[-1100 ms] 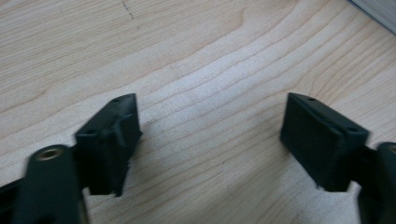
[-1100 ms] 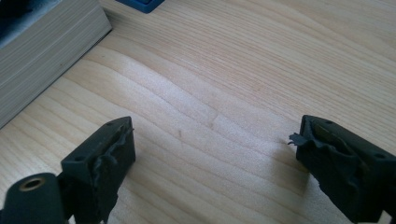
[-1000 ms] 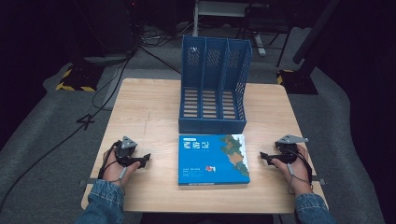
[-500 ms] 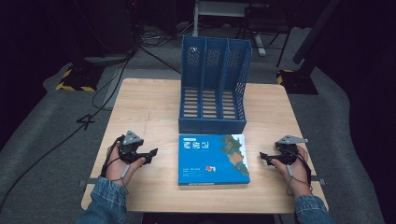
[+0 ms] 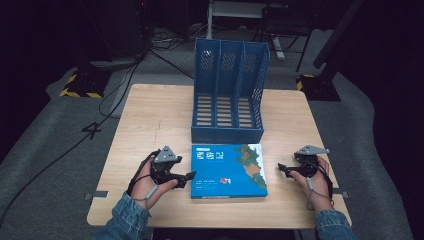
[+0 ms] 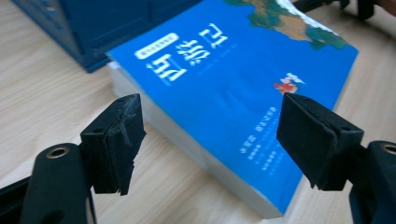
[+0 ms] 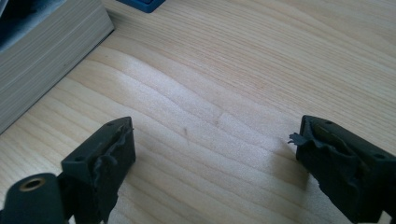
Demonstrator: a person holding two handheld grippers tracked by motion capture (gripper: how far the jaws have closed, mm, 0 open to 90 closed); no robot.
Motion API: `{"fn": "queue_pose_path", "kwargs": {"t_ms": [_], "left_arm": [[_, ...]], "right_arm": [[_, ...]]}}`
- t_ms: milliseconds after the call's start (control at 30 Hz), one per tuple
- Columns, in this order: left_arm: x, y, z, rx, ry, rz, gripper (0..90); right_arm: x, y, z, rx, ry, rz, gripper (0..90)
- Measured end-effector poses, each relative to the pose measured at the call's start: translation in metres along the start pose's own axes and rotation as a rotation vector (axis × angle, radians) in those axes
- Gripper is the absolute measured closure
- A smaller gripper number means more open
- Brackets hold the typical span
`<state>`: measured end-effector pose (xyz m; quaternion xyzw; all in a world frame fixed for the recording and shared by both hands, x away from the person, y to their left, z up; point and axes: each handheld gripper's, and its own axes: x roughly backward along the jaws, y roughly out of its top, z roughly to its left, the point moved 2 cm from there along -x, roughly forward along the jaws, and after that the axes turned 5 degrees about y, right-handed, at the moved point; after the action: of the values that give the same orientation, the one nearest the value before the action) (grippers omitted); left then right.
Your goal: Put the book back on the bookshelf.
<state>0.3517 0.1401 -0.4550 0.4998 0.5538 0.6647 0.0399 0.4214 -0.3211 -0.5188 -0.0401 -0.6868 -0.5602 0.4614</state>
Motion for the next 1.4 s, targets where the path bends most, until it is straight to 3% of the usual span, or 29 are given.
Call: {"fn": "queue_pose_path", "kwargs": {"t_ms": [200,433,533,667,1000,1233,1400], "left_arm": [[-0.017,-0.006,-0.004,0.036,-0.039,0.058,21.5],[-0.036,-0.01,-0.001,0.079,-0.036,0.09,21.5],[-0.043,-0.013,0.0,0.08,-0.03,0.121,22.4],[-0.051,-0.015,0.0,0.1,-0.045,0.14,21.2],[-0.059,-0.019,0.006,0.181,-0.09,0.129,14.4],[-0.06,-0.02,0.006,0.187,-0.087,0.112,13.8],[-0.059,-0.019,0.004,0.159,-0.062,0.104,15.3]], "right_arm": [[0.0,0.0,0.0,0.0,-0.001,0.001,11.9],[0.0,0.0,0.001,0.0,0.0,0.0,11.9],[0.0,0.0,0.001,0.001,0.0,0.0,11.9],[0.0,0.0,0.001,0.001,0.001,0.0,11.9],[-0.001,0.0,0.001,0.002,0.001,0.001,11.9],[-0.001,0.001,0.002,0.003,0.001,0.0,11.9],[-0.001,0.001,0.002,0.003,0.002,0.001,11.9]]}}
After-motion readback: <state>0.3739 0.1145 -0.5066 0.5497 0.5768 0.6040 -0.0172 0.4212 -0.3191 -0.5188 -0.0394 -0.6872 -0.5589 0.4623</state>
